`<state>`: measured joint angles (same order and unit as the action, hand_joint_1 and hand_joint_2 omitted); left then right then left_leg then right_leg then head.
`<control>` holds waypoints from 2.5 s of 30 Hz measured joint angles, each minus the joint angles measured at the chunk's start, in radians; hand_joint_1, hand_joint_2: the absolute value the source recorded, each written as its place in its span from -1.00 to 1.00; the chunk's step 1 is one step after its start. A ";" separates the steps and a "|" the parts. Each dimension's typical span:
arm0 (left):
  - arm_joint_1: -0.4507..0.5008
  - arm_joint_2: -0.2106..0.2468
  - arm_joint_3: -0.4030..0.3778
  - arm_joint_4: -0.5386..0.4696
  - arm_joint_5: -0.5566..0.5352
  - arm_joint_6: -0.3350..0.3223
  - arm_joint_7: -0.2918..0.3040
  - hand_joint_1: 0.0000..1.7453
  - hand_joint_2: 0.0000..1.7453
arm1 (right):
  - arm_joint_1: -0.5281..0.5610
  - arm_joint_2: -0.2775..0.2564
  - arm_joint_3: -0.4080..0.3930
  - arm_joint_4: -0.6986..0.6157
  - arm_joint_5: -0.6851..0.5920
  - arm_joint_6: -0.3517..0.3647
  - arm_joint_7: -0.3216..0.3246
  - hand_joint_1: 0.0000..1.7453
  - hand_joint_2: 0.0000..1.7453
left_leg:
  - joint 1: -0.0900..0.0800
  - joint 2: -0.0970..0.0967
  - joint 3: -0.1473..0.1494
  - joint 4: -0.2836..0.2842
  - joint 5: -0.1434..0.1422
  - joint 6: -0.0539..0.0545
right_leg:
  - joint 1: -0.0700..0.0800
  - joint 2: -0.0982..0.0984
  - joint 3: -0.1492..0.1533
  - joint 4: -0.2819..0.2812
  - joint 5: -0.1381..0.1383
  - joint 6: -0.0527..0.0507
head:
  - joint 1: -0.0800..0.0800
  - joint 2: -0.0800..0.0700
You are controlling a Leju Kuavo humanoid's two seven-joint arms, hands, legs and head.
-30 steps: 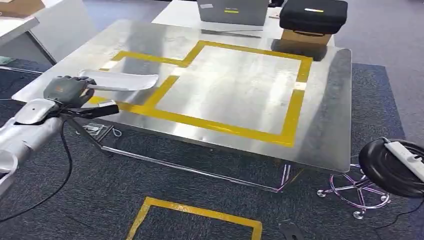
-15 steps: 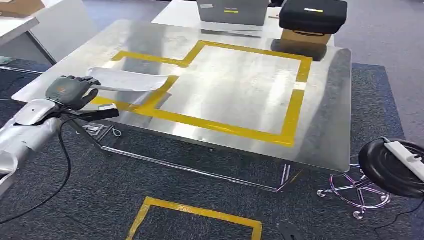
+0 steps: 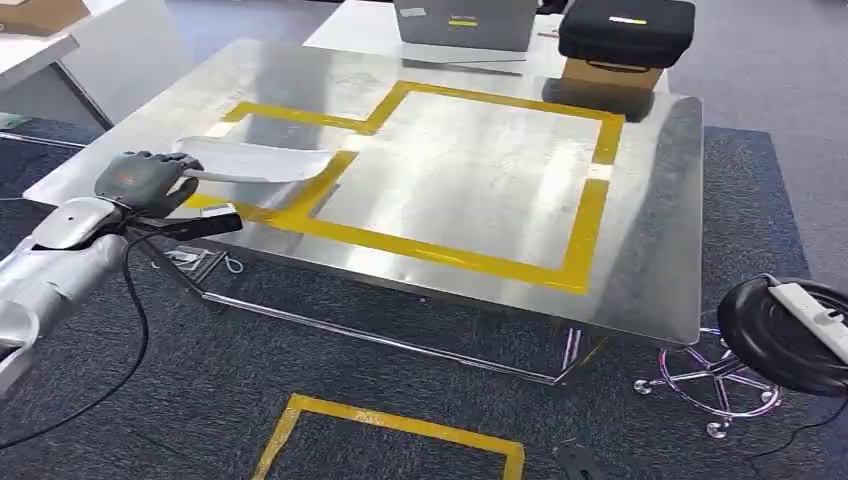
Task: Take the parts from the cabinet and place them on the table.
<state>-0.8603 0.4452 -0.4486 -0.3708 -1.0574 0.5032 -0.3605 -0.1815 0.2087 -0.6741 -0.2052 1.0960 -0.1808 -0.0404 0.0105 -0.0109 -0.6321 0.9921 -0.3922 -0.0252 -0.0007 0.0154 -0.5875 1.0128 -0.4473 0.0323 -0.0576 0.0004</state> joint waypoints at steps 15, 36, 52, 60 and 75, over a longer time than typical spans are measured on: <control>0.005 0.002 0.027 -0.001 0.013 -0.006 0.036 -1.00 1.00 | 0.002 0.000 0.000 0.000 0.000 0.000 0.001 -1.00 -1.00 | 0.000 0.000 0.000 0.000 0.000 0.000 | 0.000 0.000 0.000 0.000 0.000 0.000 | 0.000 0.000; 0.030 0.034 0.046 -0.003 0.034 -0.016 0.011 -1.00 -1.00 | 0.005 0.002 0.000 0.000 -0.001 0.003 0.001 -1.00 -1.00 | 0.000 0.000 0.000 0.000 0.000 0.000 | 0.000 0.000 0.000 0.000 0.000 0.000 | 0.000 0.000; 0.043 0.005 0.077 -0.006 0.054 -0.025 0.009 -1.00 -1.00 | 0.006 0.002 0.000 0.000 -0.008 -0.003 0.001 -1.00 -1.00 | 0.000 0.000 0.000 0.000 0.000 0.000 | 0.000 0.000 0.000 0.000 0.000 0.000 | 0.000 0.000; 0.057 -0.023 0.117 -0.011 0.118 -0.052 -0.044 -1.00 -1.00 | 0.007 0.002 0.000 0.000 -0.015 -0.006 0.001 -1.00 -1.00 | 0.000 0.000 0.000 0.000 0.000 0.000 | 0.000 0.000 0.000 0.000 0.000 0.000 | 0.000 0.000; 0.083 -0.037 0.152 -0.024 0.149 -0.058 -0.071 -1.00 -1.00 | 0.010 0.002 0.000 0.000 -0.017 -0.007 0.000 -1.00 -1.00 | 0.000 0.000 0.000 0.000 0.000 0.000 | 0.000 0.000 0.000 0.000 0.000 0.000 | 0.000 0.000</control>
<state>-0.7769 0.4086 -0.2968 -0.3944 -0.9083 0.4456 -0.4315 -0.1719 0.2110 -0.6741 -0.2052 1.0792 -0.1881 -0.0404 0.0105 -0.0109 -0.6321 0.9921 -0.3921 -0.0254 -0.0006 0.0154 -0.5875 1.0129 -0.4471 0.0320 -0.0580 0.0004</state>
